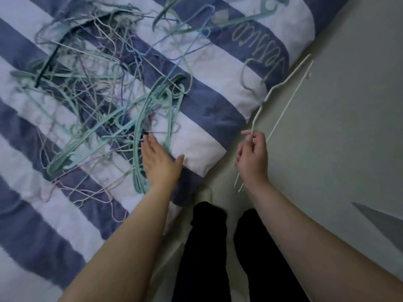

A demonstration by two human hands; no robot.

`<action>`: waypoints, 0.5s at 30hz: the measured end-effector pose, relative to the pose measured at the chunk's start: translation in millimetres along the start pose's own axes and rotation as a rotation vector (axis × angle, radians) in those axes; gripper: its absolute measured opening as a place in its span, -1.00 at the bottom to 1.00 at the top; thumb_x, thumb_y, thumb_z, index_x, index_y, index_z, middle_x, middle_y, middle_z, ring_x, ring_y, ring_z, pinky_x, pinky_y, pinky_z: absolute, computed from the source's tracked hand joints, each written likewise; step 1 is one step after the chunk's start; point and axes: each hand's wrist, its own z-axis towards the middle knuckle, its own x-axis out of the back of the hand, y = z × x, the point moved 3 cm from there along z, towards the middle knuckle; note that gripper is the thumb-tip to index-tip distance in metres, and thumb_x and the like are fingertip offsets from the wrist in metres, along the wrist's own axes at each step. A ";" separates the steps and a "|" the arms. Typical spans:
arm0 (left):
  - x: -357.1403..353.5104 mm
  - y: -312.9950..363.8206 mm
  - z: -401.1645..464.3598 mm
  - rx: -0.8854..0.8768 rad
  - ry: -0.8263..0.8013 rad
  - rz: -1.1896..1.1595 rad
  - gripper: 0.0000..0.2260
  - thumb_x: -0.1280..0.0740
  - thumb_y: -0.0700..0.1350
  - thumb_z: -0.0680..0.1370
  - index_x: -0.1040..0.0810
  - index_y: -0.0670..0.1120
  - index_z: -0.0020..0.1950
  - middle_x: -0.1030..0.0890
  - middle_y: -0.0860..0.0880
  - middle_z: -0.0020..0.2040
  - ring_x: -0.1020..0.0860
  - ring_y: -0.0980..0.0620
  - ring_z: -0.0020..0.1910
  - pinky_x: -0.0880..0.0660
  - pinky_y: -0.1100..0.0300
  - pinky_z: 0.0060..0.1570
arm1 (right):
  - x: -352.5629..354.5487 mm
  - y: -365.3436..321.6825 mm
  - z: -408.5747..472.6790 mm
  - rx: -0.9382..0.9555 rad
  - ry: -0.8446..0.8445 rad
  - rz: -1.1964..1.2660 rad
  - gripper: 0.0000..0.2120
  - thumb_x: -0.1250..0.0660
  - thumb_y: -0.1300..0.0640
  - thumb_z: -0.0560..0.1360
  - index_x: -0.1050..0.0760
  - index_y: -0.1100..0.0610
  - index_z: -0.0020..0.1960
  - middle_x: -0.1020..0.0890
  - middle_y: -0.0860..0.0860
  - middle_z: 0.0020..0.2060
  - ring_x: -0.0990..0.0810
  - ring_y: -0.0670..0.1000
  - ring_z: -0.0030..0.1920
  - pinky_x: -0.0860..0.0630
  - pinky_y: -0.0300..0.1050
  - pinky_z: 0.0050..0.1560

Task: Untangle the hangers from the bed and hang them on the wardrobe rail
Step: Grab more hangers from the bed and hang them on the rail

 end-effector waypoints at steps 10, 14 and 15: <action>-9.6 -65.3 58.2 -0.221 -0.244 0.362 -0.10 -0.40 0.24 0.39 -0.07 -0.16 0.53 -0.30 -0.13 0.44 -0.29 -0.14 0.40 -0.23 -0.02 0.31 | -160.5 23.2 -20.8 -0.430 -0.205 0.045 -0.81 -0.10 0.16 0.64 -0.37 0.09 -0.14 -0.52 0.10 -0.18 -0.52 0.01 -0.19 -0.48 -0.22 -0.18; -13.4 -76.3 63.0 -0.296 -0.327 0.337 -0.34 -0.34 0.20 0.43 -0.29 -0.11 0.41 -0.41 -0.12 0.34 -0.33 -0.16 0.32 -0.27 0.01 0.24 | -195.0 45.0 -29.7 -0.722 -0.319 -0.005 -0.73 -0.33 0.00 0.53 -0.51 0.18 0.09 -0.63 0.17 0.00 -0.60 0.07 -0.01 -0.49 -0.08 -0.08; -10.1 -78.2 62.2 -0.309 -0.354 0.290 -0.36 -0.33 0.22 0.43 -0.32 -0.09 0.39 -0.41 -0.11 0.33 -0.33 -0.15 0.33 -0.28 0.01 0.25 | -199.3 46.5 -32.8 -0.754 -0.335 0.001 -0.68 -0.37 -0.01 0.50 -0.52 0.20 0.12 -0.64 0.16 0.00 -0.61 0.08 -0.07 -0.49 -0.10 -0.13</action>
